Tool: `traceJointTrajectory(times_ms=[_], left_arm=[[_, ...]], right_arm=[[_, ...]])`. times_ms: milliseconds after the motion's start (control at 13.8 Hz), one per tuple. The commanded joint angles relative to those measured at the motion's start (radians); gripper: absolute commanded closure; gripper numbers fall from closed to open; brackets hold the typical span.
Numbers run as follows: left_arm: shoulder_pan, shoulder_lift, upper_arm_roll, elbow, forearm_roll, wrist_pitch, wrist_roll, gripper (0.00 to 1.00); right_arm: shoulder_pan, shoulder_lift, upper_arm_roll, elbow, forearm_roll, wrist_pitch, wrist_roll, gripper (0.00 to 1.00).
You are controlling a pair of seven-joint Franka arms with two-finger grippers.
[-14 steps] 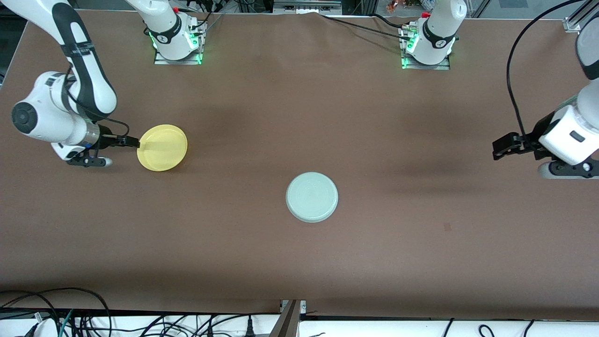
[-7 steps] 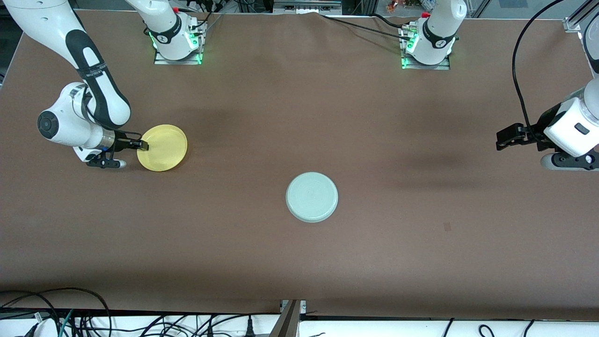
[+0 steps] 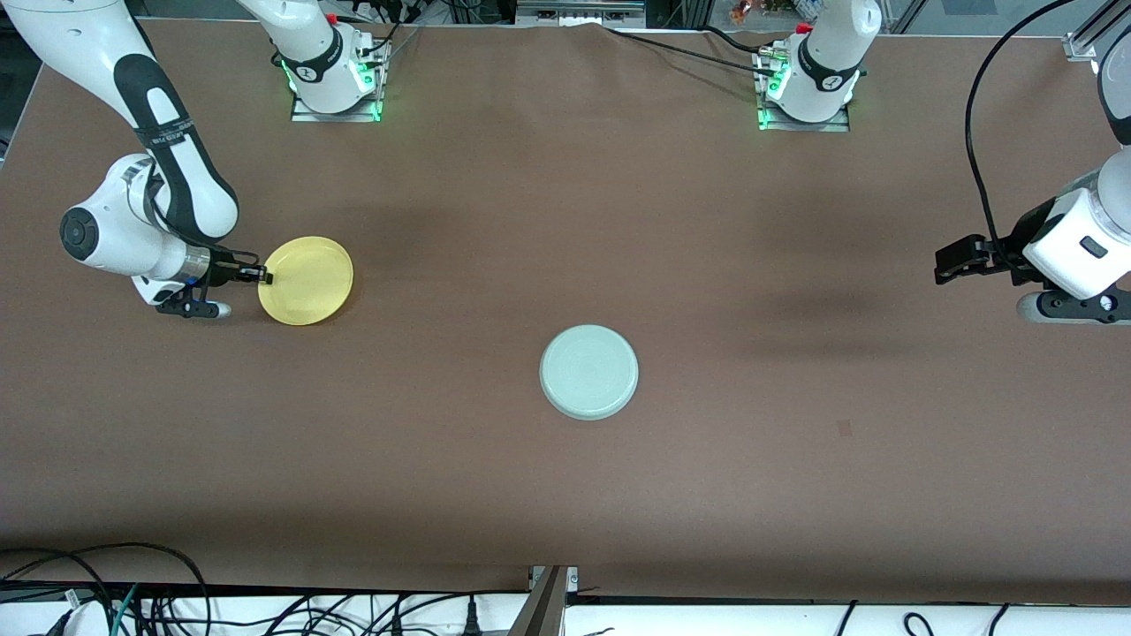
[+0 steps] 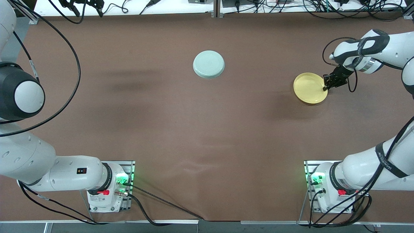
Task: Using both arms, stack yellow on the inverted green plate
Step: 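Grasp the yellow plate rim with the right gripper and lift it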
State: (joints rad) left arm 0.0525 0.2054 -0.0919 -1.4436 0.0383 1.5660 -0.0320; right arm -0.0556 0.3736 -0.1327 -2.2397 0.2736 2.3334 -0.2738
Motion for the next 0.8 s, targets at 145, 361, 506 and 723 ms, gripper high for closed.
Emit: traceJointTrajectory(times_ms=[145,361,506,723], left_arm=[[0.024,0.017,0.001,0.035,-0.038,-0.004,0.017,0.00],[0.029,0.020,0.001,0.035,-0.038,-0.004,0.018,0.00],[0.027,0.022,0.001,0.035,-0.038,-0.004,0.018,0.00],[0.027,0.022,0.001,0.035,-0.038,-0.004,0.018,0.00]], right_arm=[[-0.009,0.013,0.015,0.263,0.056,-0.360,0.065,1.00],[0.013,0.019,0.079,0.386,0.059,-0.442,0.229,1.00],[0.045,0.042,0.145,0.452,0.099,-0.433,0.393,1.00],[0.176,0.148,0.176,0.610,0.142,-0.392,0.678,1.00]])
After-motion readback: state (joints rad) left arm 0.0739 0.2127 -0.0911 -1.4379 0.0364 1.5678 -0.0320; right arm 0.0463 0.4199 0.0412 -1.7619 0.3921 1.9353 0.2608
